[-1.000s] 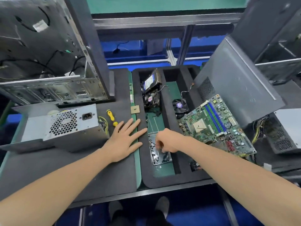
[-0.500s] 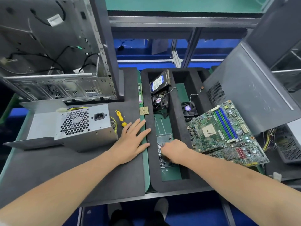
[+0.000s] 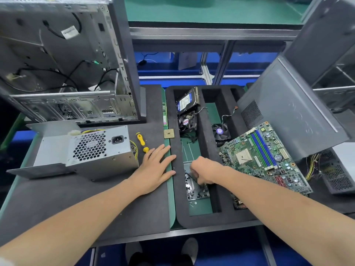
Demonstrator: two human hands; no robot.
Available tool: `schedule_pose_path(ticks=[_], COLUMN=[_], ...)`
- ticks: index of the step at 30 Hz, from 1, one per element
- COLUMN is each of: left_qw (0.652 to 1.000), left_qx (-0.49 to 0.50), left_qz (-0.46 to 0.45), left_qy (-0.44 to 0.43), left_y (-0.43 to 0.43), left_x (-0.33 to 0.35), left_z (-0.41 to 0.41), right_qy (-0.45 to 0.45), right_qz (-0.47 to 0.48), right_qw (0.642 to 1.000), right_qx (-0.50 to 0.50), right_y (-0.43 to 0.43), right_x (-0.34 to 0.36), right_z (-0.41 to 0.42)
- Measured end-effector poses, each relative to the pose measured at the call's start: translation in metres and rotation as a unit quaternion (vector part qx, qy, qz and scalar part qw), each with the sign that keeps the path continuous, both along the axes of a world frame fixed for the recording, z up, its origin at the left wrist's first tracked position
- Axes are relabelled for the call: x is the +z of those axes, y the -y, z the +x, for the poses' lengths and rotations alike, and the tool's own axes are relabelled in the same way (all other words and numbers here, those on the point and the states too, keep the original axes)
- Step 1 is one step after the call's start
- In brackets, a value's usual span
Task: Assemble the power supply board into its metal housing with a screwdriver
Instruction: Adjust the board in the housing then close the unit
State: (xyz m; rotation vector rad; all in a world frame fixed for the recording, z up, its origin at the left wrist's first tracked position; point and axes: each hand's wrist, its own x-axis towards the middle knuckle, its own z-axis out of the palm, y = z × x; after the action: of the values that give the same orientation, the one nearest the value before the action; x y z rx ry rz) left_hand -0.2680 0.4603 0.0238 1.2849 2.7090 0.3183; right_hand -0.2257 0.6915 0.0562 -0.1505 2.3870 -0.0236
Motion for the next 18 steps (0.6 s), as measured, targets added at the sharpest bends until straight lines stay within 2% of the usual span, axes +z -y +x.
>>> schedule_pose_path(ticks=[10, 18], left_qw=[1.0, 1.0], left_qx=[0.007, 0.008], left_qz=[0.008, 0.013], left_qy=[-0.002, 0.0], left_y=[-0.001, 0.0], left_x=[-0.003, -0.004], left_z=[0.001, 0.001], right_qy=[-0.005, -0.005], right_qz=[-0.146, -0.285], right_qw=[0.983, 0.93], right_qx=[-0.11, -0.233], right_y=[-0.013, -0.033], right_x=[0.011, 0.011], right_z=[-0.005, -0.007])
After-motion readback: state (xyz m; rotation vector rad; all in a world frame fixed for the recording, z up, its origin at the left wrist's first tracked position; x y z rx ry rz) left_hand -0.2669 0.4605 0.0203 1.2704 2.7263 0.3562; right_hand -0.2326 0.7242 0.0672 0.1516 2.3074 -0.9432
